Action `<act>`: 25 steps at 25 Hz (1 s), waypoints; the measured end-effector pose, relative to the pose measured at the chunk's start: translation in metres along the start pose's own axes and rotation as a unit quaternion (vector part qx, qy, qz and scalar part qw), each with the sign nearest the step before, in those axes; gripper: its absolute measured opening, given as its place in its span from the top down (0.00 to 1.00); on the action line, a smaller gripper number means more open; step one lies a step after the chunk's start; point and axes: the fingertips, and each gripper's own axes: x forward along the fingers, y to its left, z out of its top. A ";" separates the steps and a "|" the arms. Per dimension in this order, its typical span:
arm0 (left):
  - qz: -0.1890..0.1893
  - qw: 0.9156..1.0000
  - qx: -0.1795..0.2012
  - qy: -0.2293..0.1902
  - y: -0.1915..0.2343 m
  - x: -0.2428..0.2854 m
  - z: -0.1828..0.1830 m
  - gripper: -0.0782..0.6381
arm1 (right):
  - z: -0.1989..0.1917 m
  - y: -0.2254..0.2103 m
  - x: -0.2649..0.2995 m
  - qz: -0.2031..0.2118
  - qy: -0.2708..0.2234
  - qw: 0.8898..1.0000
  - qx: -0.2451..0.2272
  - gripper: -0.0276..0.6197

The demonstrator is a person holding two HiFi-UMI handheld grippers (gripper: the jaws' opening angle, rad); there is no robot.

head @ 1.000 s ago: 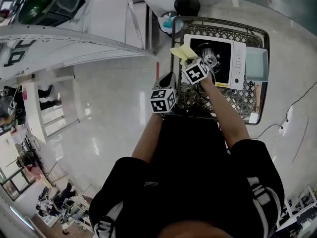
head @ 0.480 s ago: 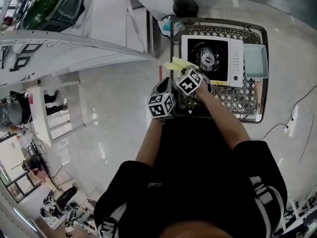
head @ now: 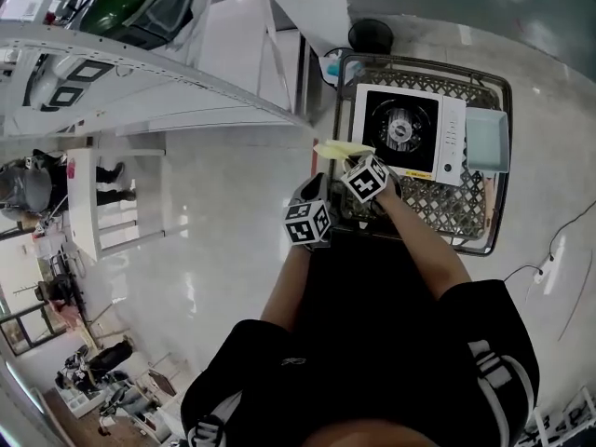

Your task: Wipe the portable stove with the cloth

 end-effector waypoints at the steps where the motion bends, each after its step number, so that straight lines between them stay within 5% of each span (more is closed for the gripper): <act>1: 0.004 1.000 -0.001 0.000 0.002 -0.003 -0.003 0.86 | 0.000 0.005 0.000 0.008 -0.002 1.000 -0.003 0.92; 9: -0.005 1.000 0.003 -0.005 0.004 -0.031 -0.019 0.86 | -0.017 0.040 -0.017 0.019 -0.042 0.999 0.007 0.92; 15: -0.028 0.998 -0.007 -0.055 0.006 -0.057 -0.002 0.86 | 0.014 0.056 -0.070 -0.022 -0.148 0.988 0.038 0.92; 25: -0.120 0.978 0.039 -0.164 -0.025 -0.161 0.001 0.86 | 0.001 0.108 -0.181 -0.154 -0.291 0.938 0.106 0.93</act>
